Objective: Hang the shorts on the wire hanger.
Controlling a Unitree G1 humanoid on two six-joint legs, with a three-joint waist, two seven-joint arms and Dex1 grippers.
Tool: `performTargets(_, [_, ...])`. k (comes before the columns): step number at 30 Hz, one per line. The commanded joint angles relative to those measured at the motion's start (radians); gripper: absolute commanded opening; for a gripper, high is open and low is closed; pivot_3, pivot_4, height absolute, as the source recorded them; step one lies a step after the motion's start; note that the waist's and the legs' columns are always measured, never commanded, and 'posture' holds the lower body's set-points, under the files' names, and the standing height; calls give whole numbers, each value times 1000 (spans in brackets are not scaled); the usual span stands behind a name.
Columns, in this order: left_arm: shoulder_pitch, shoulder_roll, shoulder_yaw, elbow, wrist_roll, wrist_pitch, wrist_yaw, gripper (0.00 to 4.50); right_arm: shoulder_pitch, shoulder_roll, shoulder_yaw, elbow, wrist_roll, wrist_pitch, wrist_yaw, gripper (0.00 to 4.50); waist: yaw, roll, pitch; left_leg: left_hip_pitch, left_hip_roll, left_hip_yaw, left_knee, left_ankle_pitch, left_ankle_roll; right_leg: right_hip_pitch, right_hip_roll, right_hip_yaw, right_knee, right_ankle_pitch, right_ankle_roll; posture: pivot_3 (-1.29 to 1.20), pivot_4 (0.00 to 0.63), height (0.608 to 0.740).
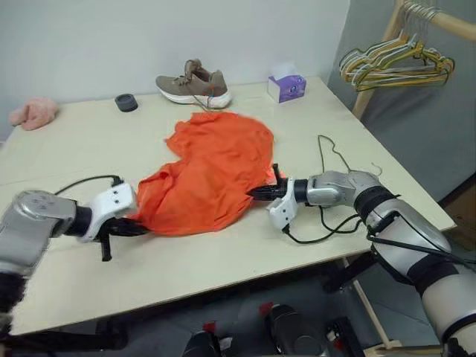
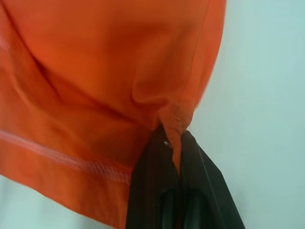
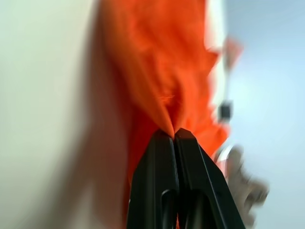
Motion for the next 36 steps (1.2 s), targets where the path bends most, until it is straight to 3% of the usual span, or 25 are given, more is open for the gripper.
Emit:
performTargets(1, [136, 56, 96, -104, -42, 48, -48, 0, 148, -56, -40, -280, 500, 228, 610, 21, 10, 0, 0, 16, 1, -1, -6, 0, 1, 15, 0, -2, -6, -3, -4, -112, 59, 740])
performTargets(3, [193, 68, 113, -136, -46, 51, -60, 0, 212, -111, -62, -447, 641, 430, 819, 21, 28, 1, 1, 41, 10, -5, -9, 0, 1, 46, -1, -5, -16, -6, -10, -114, 57, 740])
performTargets(5, [242, 72, 121, -163, -46, 53, -71, 0, 245, -160, -85, -544, 682, 538, 921, 21, 43, 3, 3, 43, 11, -7, -9, -1, -1, 50, -4, -8, -19, -7, -11, -119, 58, 740])
performTargets(16, [420, 63, 149, -294, -69, 82, -91, 0, 289, -265, -149, -668, 602, 669, 1080, 21, 65, 5, 2, 24, 10, -5, -10, -1, 0, 32, 0, -13, -20, -6, -12, -117, 63, 740])
performTargets(21, [432, 44, 134, -363, -102, 113, -78, 0, 344, -304, -168, -793, 647, 783, 1169, 21, 70, 6, 1, 1, 11, -3, -9, -1, 0, 8, 4, -14, -17, -3, -8, -119, 66, 740])
performTargets(27, [452, 34, 121, -404, -113, 119, -70, 0, 384, -313, -173, -856, 604, 850, 1194, 21, 66, 6, 2, -2, 11, -2, -9, -1, 0, 4, 5, -13, -16, -3, -7, -123, 65, 740])
performTargets(31, [458, 31, 126, -423, -134, 148, -69, 388, 396, -312, -196, -876, 604, 866, 1183, 751, 65, 6, 2, 0, 11, -2, -8, -1, 0, 5, 5, -13, -15, -4, -10, -126, 64, 740])
performTargets(36, [495, 12, 149, -462, -175, 170, -77, 388, 425, -344, -219, -925, 626, 892, 1224, 1768, 65, 6, 2, 0, 11, -1, -7, -1, 0, 5, 5, -12, -14, -4, -12, -128, 62, 740])
